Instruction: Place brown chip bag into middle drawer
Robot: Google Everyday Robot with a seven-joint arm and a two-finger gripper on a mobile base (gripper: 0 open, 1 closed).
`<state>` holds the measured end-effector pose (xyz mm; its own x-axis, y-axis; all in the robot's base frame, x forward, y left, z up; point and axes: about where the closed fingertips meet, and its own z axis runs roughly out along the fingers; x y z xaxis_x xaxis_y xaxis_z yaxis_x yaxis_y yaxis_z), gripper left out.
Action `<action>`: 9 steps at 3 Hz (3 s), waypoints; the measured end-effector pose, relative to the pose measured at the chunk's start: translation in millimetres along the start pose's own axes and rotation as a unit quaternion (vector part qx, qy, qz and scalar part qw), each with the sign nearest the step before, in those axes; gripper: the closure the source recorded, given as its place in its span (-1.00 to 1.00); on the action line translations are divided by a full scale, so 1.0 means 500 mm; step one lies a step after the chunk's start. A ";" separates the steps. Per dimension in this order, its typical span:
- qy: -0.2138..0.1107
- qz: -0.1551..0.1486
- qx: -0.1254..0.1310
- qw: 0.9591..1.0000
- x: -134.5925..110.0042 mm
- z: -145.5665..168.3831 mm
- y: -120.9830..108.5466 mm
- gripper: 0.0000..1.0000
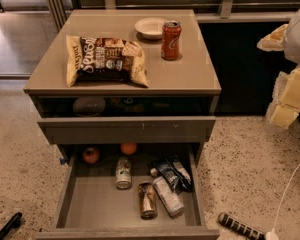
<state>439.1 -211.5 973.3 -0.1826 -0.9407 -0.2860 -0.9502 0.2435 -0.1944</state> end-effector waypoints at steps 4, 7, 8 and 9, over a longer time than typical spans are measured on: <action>-0.018 -0.018 -0.004 1.000 -0.068 0.053 -0.045 -1.00; -0.028 -0.033 0.001 0.999 -0.230 0.095 -0.124 -1.00; -0.033 -0.034 0.000 0.999 -0.268 0.114 -0.152 -1.00; -0.040 -0.048 -0.001 0.998 -0.335 0.129 -0.179 -1.00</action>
Offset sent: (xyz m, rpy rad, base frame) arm 0.0015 0.0038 -0.0044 0.0571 0.0239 0.0360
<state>571.2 -60.6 977.8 -0.0701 -0.9378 -0.3401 -0.9627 0.1529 -0.2232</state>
